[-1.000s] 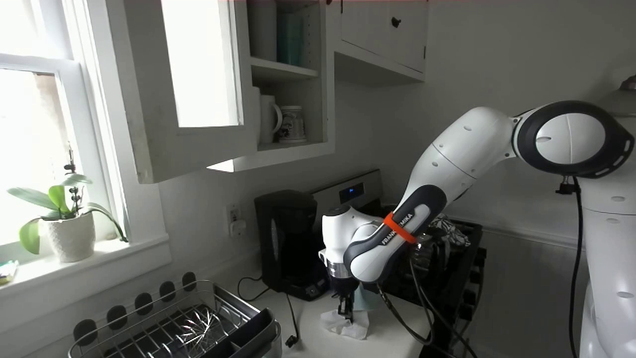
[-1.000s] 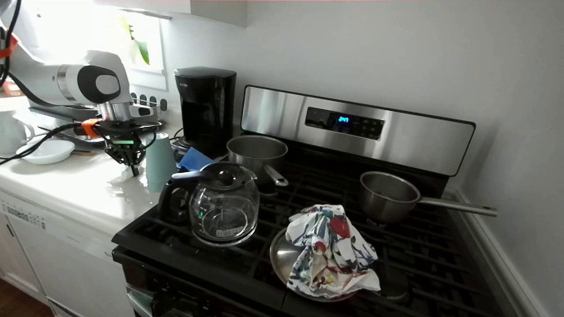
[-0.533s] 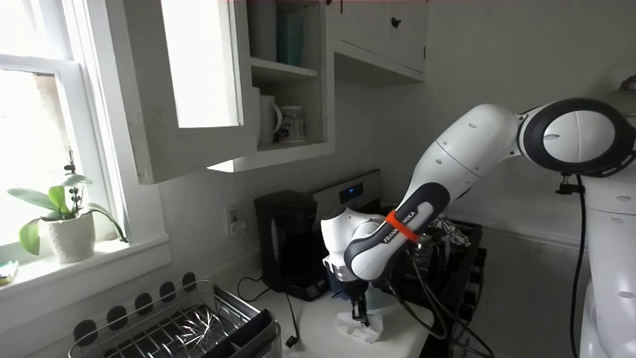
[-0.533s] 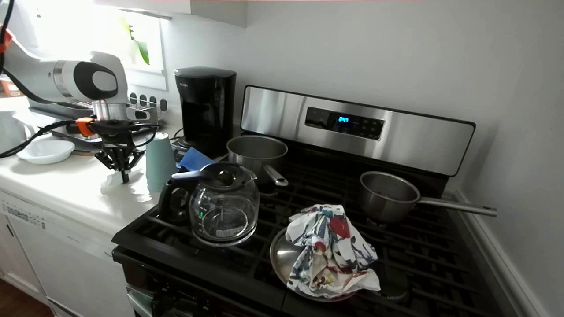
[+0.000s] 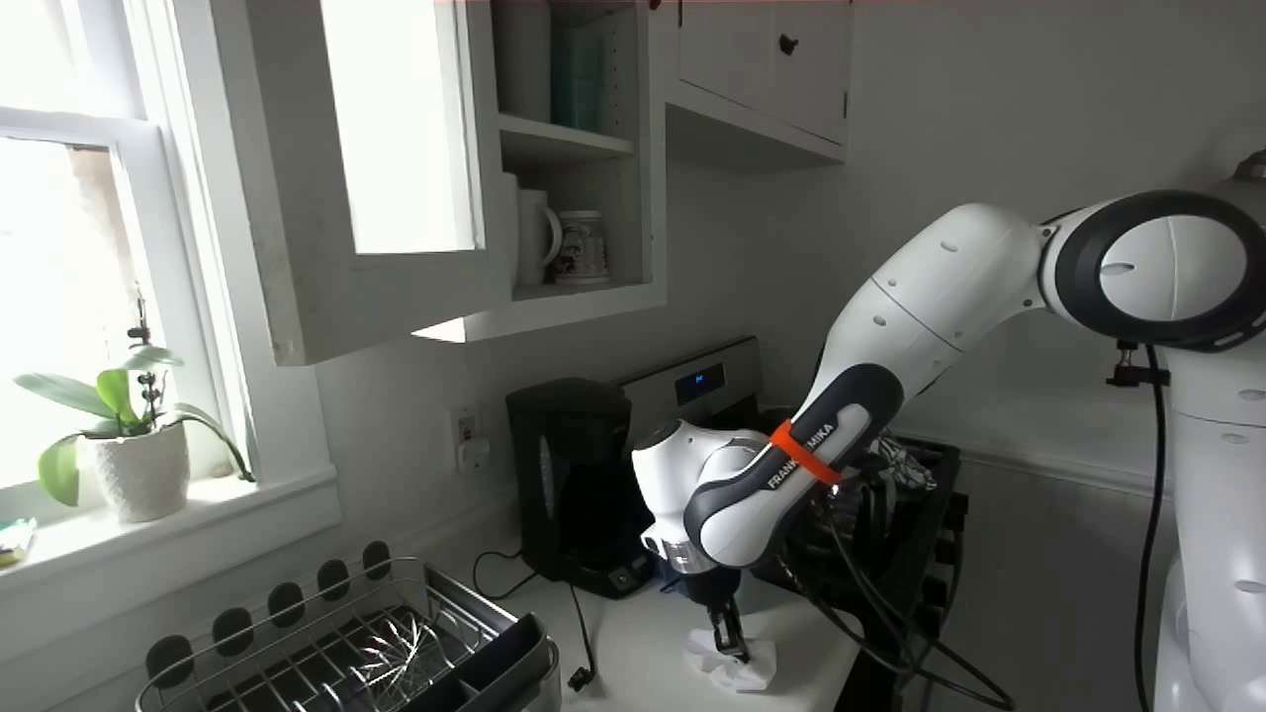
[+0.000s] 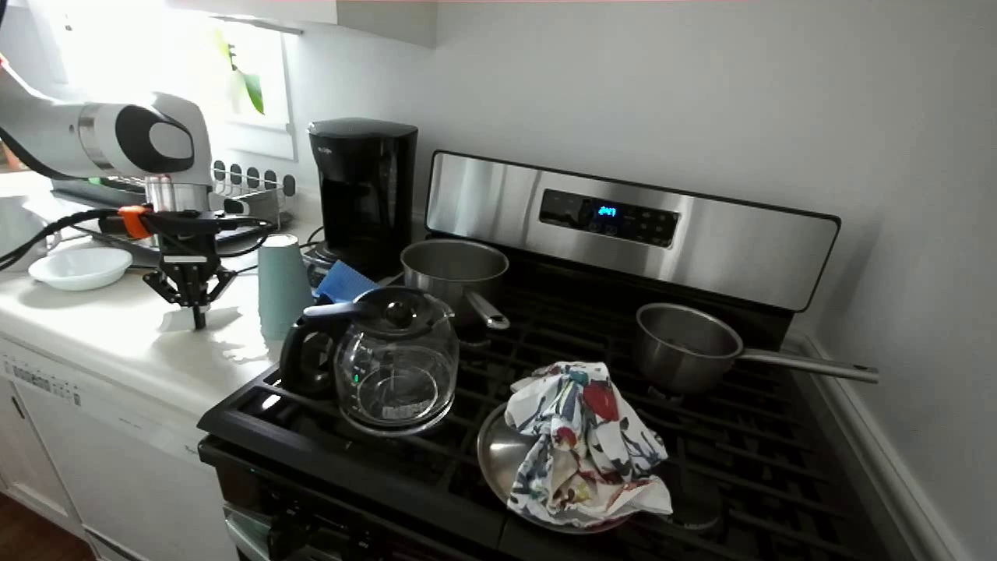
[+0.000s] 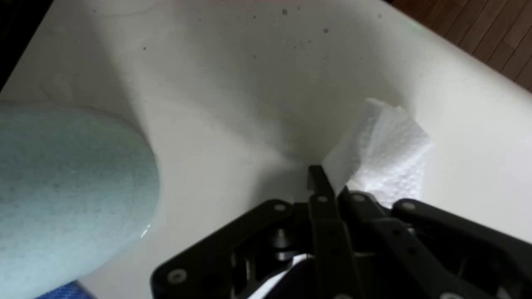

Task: Remove the piece of tissue from the drying rack and use to wipe the counter on the right side

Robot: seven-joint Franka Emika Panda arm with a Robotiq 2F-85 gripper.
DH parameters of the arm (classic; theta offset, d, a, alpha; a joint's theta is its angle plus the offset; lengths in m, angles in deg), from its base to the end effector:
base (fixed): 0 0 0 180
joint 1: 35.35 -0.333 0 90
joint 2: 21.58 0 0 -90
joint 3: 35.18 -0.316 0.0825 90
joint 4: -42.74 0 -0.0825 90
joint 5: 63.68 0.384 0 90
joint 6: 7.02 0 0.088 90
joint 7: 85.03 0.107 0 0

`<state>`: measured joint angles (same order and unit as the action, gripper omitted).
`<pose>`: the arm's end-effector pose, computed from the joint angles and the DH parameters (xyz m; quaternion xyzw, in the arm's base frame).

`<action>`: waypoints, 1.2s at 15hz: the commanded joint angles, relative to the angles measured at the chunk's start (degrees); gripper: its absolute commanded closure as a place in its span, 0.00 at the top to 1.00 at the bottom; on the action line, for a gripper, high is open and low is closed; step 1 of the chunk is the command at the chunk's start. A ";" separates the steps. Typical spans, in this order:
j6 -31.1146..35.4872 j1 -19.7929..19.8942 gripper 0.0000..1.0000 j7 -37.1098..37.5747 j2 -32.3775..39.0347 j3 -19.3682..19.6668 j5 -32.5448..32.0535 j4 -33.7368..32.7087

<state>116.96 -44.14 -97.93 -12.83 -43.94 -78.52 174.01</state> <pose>0.4755 0.1405 0.2659 0.9258 0.3422 -0.1330 0.0900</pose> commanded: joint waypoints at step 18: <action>24.08 1.04 0.00 -2.31 4.11 -3.87 29.51 -0.34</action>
<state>136.42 -43.77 -99.49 -10.86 -46.93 -52.26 174.49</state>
